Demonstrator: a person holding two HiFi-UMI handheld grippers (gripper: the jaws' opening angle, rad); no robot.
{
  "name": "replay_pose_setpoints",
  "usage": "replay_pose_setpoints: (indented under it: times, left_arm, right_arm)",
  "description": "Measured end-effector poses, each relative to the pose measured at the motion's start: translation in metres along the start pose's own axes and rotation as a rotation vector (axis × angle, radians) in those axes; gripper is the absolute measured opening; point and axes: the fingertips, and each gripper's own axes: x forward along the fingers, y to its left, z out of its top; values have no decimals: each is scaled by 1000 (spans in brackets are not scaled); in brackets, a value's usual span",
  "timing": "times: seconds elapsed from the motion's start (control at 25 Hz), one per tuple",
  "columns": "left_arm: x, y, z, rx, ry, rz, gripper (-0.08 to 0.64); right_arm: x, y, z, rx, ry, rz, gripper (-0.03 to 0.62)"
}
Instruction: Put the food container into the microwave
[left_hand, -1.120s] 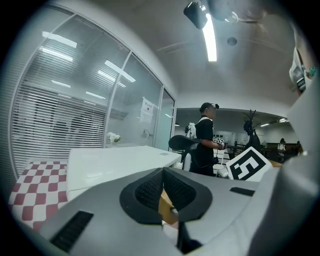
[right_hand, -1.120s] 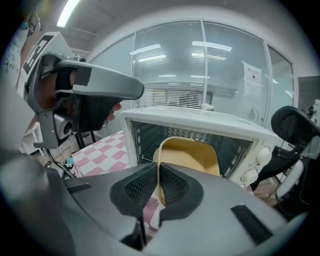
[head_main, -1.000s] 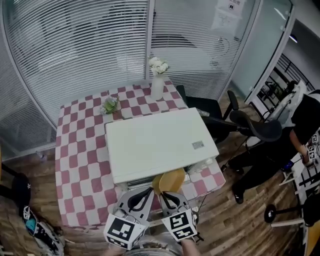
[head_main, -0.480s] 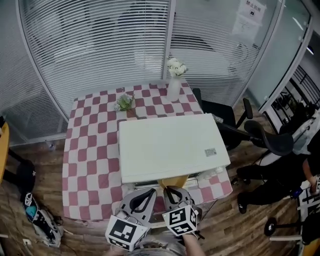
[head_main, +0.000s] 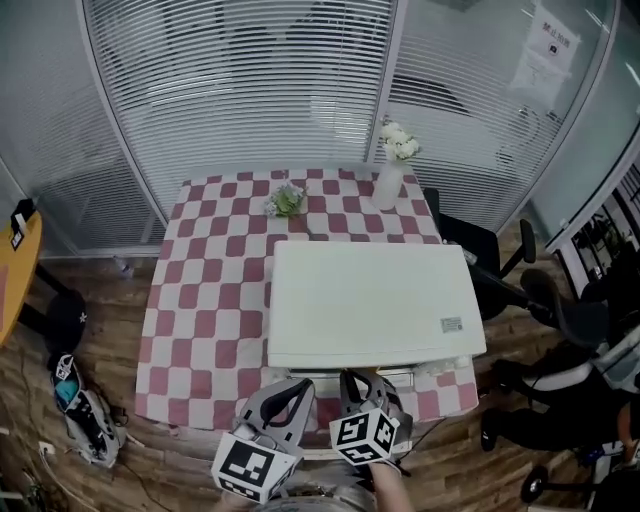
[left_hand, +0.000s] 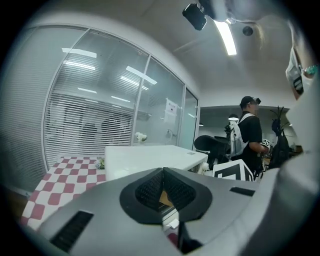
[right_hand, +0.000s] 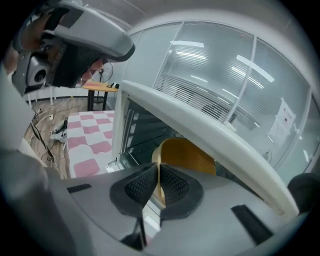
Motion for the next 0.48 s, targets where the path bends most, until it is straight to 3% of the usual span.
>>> replay_pose_setpoints:
  times: [0.48]
  left_arm:
    - [-5, 11, -4, -23, 27, 81, 11]
  right_arm:
    - [37, 4, -2, -159, 9, 13, 9]
